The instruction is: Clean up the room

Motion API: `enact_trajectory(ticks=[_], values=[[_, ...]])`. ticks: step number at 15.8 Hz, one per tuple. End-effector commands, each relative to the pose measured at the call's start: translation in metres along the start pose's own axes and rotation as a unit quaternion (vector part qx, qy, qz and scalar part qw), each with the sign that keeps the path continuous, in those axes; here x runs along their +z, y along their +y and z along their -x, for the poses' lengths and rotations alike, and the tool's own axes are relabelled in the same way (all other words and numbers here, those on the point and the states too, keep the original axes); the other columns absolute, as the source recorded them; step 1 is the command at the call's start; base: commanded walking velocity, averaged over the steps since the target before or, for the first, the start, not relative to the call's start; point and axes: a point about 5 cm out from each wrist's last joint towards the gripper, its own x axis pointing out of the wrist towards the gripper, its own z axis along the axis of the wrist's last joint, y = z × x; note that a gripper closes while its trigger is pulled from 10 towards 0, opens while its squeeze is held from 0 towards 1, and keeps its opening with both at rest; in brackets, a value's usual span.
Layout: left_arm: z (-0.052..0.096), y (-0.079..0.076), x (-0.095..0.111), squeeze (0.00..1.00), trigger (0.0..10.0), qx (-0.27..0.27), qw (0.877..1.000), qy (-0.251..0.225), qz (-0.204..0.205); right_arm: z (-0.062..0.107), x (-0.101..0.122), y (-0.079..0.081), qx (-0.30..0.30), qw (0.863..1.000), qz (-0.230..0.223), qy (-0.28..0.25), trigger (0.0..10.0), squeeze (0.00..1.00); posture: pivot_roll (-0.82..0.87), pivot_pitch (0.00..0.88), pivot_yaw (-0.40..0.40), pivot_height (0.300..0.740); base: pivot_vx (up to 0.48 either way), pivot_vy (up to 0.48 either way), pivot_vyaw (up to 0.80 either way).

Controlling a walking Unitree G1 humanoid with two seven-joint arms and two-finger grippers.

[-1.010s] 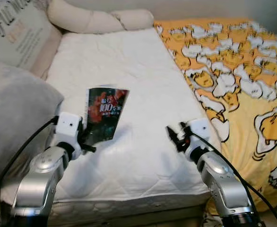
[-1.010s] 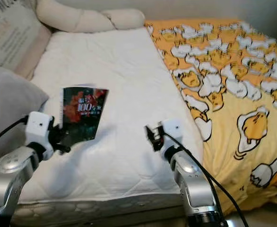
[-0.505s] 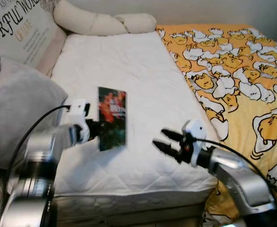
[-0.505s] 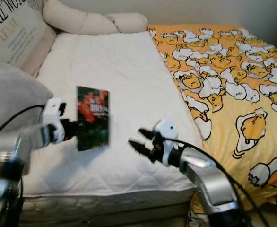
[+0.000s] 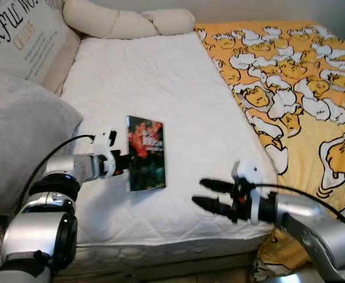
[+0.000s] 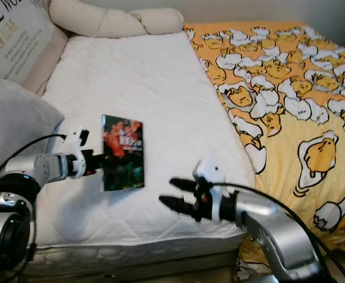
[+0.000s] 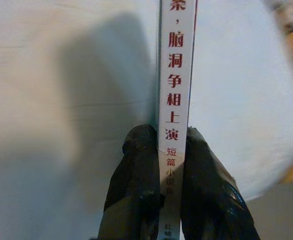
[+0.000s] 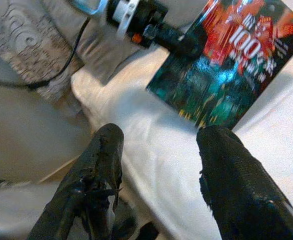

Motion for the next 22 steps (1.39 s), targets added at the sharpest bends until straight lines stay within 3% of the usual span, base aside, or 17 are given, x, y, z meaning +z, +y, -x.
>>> enact_trajectory(ticks=[1,5,6,7,8,16,20,22], values=[[0.002,0.008,-0.002,0.0,10.0,0.032,0.999,0.014,-0.033,0.004,0.001,0.003,-0.004,1.0,0.002,0.01,10.0,0.0,-0.22,0.074,0.055,0.74,0.0,0.0,0.0],[0.008,0.02,0.001,0.0,10.0,0.08,0.992,0.032,-0.094,0.012,-0.004,0.016,-0.014,0.999,-0.01,0.034,10.0,0.0,-0.26,0.111,0.068,0.74,0.0,0.0,0.0],[0.009,0.02,0.004,0.05,10.0,0.082,0.991,0.031,-0.1,0.012,-0.004,0.018,-0.013,0.999,-0.01,0.037,10.0,0.0,-0.27,0.115,0.07,0.74,0.0,0.0,0.0],[0.009,0.021,0.006,0.46,10.0,0.088,0.99,0.031,-0.106,0.012,-0.003,0.02,-0.016,0.999,-0.008,0.037,10.0,0.0,-0.28,0.118,0.069,0.74,0.0,0.0,0.0],[0.01,0.021,0.007,1.0,10.0,0.093,0.989,0.031,-0.109,0.013,-0.002,0.02,-0.02,0.999,-0.007,0.036,10.0,0.0,-0.28,0.118,0.067,0.74,0.0,0.0,0.0],[0.027,0.038,0.019,1.0,10.0,0.15,0.974,0.039,-0.168,0.014,0.001,0.015,-0.034,0.999,-0.002,0.04,10.0,0.0,-0.28,0.1,0.063,0.74,0.0,0.0,0.0],[0.048,0.057,0.027,1.0,10.0,0.196,0.95,0.046,-0.24,0.013,0.003,0.009,-0.051,0.998,-0.001,0.028,10.0,0.0,-0.26,0.043,0.069,0.74,0.0,0.0,0.0],[0.051,0.055,0.036,1.0,10.0,0.18,0.948,0.022,-0.262,0.011,0.002,0.006,-0.067,0.998,-0.004,0.018,10.0,0.0,-0.24,0.013,0.063,0.74,0.0,0.0,0.0]])
